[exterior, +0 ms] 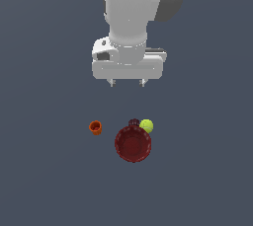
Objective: Pick up a designated object from a clutter of objects.
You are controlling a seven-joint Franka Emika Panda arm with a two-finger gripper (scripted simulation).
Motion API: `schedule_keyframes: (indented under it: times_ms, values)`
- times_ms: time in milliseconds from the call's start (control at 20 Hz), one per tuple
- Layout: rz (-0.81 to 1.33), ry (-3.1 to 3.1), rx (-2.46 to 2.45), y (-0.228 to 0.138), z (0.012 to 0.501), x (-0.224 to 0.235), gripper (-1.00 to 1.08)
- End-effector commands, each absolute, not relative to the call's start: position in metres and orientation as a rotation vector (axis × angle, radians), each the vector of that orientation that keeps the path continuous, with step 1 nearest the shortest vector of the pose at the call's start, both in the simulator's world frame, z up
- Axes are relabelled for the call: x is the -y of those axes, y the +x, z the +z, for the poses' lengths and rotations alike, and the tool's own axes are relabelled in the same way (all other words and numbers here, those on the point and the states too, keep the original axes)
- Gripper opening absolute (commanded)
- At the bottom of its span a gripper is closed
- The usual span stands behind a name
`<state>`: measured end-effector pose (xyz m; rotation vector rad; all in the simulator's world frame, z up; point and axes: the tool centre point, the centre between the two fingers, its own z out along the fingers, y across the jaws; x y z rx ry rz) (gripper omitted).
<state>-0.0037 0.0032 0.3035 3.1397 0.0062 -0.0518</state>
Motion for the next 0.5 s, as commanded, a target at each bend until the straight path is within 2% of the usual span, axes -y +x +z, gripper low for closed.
schedule_keyframes:
  times_ms: [0, 450]
  values:
    - [-0.052, 3.140, -0.006, -0.004, 0.304, -0.003, 1.00]
    - [-0.024, 3.113, -0.010, 0.001, 0.315, -0.005, 1.00]
